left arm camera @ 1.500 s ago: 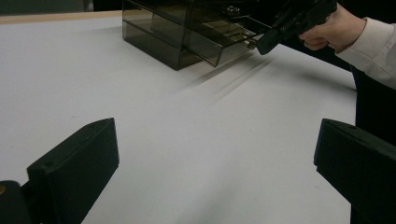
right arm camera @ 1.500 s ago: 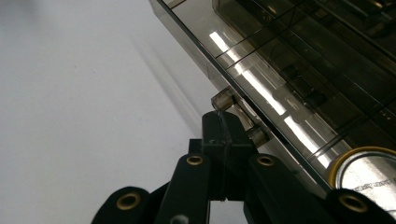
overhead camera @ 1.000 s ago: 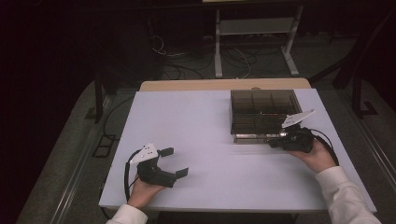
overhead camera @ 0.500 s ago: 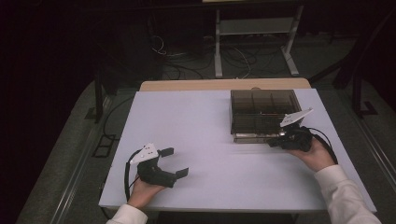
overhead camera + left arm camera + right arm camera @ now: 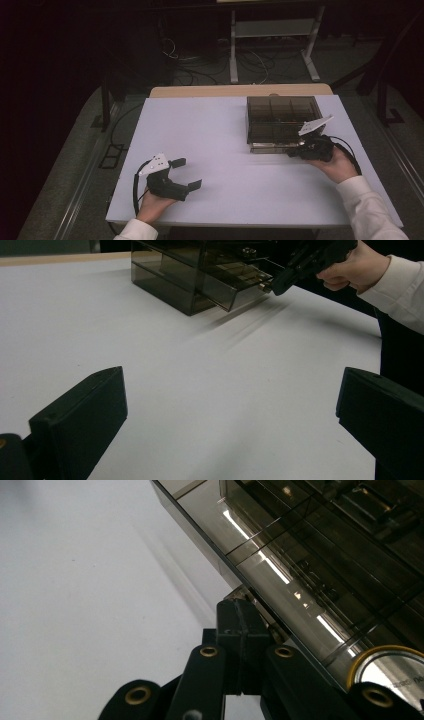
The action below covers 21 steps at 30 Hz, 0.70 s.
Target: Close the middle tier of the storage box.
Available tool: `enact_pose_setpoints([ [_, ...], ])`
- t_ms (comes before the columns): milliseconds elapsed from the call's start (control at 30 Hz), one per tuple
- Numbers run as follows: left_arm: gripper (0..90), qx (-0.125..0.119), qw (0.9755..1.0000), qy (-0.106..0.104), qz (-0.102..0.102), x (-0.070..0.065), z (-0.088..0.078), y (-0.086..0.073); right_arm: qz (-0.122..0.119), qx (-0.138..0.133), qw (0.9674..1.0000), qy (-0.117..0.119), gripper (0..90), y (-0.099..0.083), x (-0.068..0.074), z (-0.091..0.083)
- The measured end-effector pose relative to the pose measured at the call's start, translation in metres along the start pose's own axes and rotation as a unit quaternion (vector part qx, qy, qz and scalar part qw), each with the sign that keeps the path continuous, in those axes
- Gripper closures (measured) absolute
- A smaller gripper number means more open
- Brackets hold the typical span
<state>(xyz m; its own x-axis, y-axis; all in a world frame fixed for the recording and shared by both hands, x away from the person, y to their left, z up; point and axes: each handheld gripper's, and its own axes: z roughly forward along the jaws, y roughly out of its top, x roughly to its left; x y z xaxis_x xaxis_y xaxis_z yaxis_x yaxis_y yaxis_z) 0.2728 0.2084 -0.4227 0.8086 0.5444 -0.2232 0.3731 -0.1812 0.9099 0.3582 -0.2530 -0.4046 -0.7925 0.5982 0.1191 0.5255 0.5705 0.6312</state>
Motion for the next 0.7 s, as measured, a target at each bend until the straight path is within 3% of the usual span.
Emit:
enact_pose_setpoints([
  [233,0.0,-0.001,1.0,0.001,0.001,-0.0003,-0.0006,0.0002,0.002,0.001,1.0,-0.005,88.8,-0.0009,0.0006,0.0002],
  [367,0.0,-0.001,1.0,0.0,0.002,-0.0006,-0.0003,0.0003,-0.001,-0.005,0.9998,-0.02,88.8,0.0,0.0008,0.0004],
  [700,0.0,0.0,1.0,0.0,0.001,-0.0003,0.0001,0.0002,0.004,-0.018,0.9997,-0.018,88.9,0.0038,-0.0021,-0.0013],
])
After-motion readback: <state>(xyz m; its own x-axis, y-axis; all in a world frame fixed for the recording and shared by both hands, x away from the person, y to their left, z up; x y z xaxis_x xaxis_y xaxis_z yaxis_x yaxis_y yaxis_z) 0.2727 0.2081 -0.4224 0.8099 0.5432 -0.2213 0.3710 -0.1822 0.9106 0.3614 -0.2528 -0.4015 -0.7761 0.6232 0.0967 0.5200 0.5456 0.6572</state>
